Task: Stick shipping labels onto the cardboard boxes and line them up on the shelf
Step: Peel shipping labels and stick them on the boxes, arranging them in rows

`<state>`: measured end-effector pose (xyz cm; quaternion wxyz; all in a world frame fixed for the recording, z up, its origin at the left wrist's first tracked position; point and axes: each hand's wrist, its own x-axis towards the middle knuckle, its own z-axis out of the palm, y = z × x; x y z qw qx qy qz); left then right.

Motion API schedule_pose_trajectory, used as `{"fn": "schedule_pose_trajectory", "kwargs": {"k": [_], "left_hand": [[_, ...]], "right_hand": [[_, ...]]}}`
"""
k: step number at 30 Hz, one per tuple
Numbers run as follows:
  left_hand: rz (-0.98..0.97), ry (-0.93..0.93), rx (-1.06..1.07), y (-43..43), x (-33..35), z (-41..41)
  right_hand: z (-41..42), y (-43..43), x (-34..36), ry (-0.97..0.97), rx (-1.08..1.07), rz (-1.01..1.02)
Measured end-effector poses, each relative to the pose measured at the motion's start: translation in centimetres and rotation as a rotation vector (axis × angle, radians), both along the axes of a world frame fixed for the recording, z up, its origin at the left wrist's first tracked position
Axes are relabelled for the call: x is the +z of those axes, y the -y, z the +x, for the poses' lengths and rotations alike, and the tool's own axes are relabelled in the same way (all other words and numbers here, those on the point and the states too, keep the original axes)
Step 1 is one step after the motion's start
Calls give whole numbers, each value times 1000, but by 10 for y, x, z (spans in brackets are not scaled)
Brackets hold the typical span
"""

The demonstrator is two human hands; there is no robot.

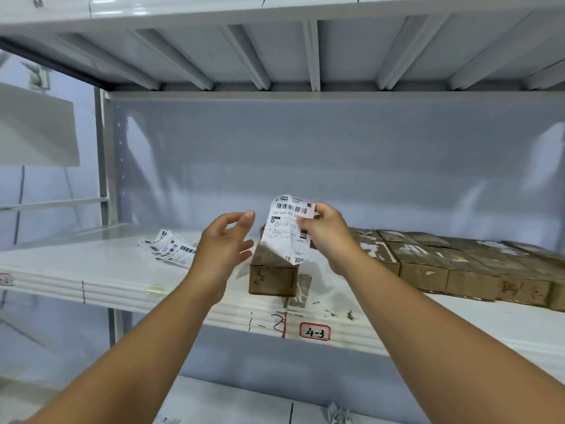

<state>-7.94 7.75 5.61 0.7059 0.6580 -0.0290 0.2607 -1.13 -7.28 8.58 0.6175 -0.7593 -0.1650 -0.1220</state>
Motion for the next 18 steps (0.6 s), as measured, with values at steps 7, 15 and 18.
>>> {"fn": "schedule_pose_trajectory", "kwargs": {"k": [7,15,18], "left_hand": [[-17,-128,-49,5,0,27],[7,-9,105,-1,-17,67],[117,45,229,-1,-29,76]], "right_hand": [[22,-10,-16,-43,120,-9],[55,-28,-36,22,183,-79],[64,-34,-47,51,150,-66]]}}
